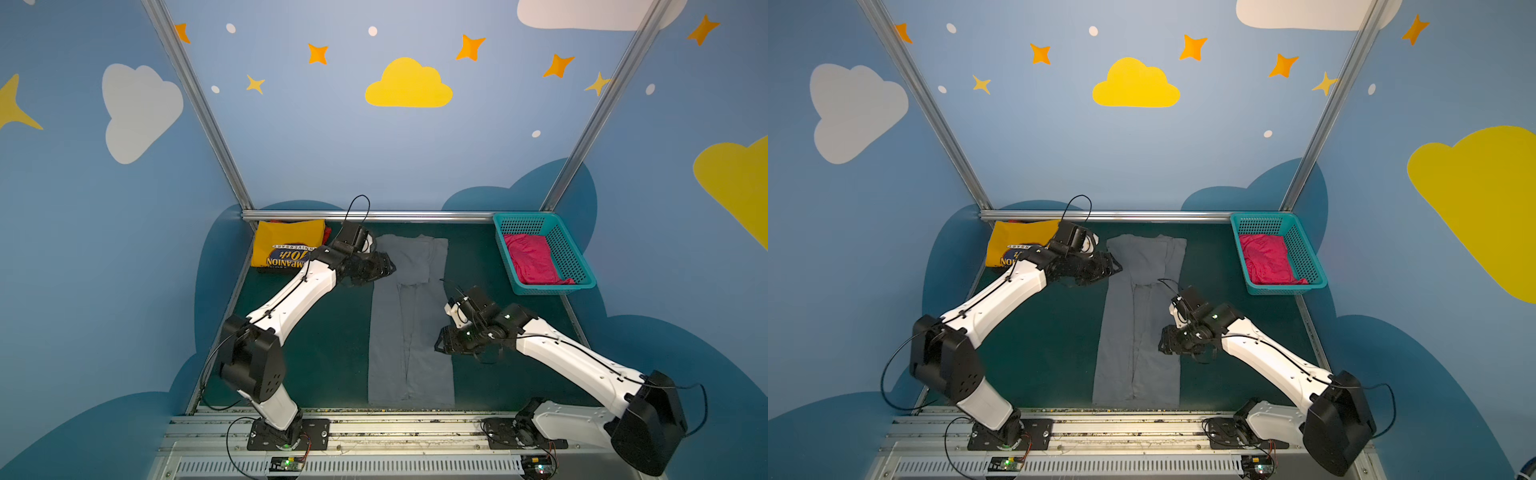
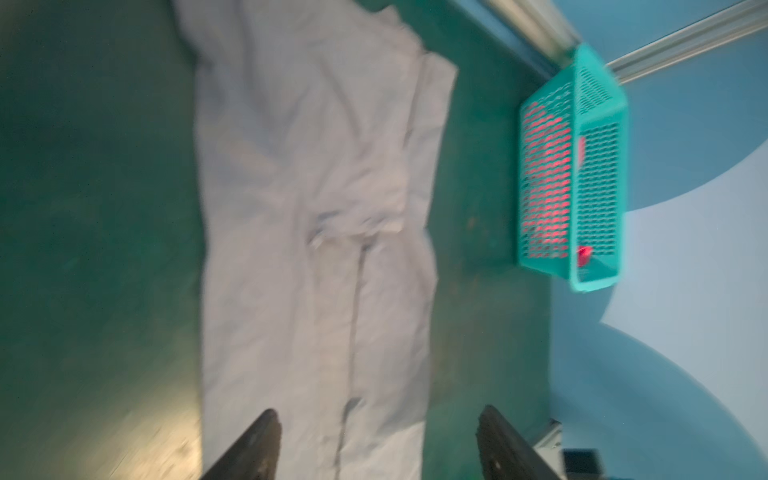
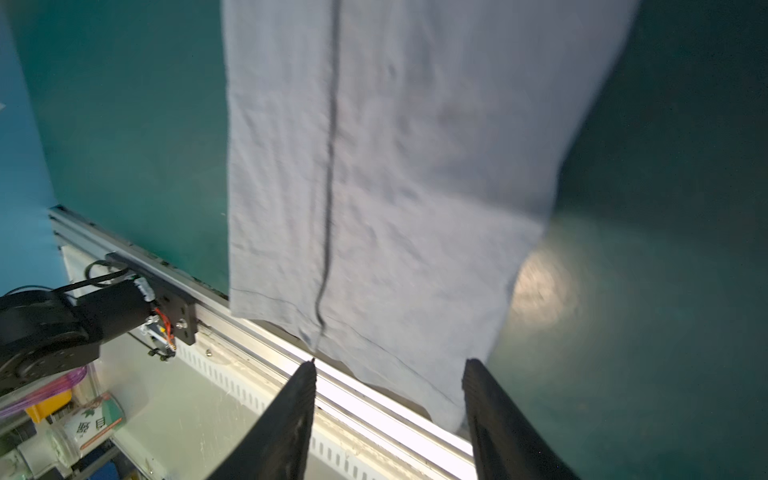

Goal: Fold and stack the t-shirts

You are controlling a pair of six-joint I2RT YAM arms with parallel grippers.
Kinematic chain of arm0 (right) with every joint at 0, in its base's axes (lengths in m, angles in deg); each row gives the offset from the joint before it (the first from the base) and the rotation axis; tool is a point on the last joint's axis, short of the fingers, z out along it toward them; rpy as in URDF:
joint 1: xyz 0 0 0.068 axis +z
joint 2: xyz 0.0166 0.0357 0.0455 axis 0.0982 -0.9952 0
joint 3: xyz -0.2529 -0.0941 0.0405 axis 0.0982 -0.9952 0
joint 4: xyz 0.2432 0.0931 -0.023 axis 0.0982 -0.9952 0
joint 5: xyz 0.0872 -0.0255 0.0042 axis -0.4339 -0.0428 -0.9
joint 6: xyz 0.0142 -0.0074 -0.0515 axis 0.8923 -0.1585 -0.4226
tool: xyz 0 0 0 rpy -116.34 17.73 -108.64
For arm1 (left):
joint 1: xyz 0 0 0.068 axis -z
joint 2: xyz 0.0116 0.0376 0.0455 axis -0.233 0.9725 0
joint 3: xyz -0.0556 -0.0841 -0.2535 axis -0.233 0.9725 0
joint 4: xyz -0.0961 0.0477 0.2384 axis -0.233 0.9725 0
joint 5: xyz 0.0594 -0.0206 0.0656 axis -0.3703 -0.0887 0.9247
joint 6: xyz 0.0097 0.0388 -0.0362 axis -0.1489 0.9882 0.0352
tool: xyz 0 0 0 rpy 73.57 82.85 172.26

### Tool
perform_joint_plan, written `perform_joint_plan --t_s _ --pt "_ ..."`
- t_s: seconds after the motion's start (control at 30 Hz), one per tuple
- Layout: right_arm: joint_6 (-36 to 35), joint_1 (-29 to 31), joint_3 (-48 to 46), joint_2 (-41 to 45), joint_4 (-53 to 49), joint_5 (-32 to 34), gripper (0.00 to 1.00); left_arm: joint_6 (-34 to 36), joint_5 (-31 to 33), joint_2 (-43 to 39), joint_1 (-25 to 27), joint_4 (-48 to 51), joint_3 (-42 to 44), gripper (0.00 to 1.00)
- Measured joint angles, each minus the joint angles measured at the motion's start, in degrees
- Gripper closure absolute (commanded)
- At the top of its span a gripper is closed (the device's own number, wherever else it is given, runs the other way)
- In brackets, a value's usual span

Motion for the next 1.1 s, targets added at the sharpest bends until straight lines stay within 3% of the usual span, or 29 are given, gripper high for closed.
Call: perform_joint_plan --t_s 0.27,0.5,0.73,1.1 --pt "5.4 0.2 -12.8 8.8 -2.1 1.6 0.42 -5.2 4.5 -17.3 9.4 5.7 23.4 0.17" --pt "9.9 1.9 -20.4 11.4 -1.2 0.2 0.46 -14.3 6.1 -25.4 14.9 5.5 39.0 0.18" --pt "13.3 6.1 -21.2 10.8 1.9 -0.4 0.46 -20.1 6.4 -25.5 20.6 3.6 41.7 0.21" --pt "15.2 9.9 -19.9 3.3 6.4 -1.1 0.45 -23.2 6.4 -18.1 25.2 -0.1 42.5 0.32"
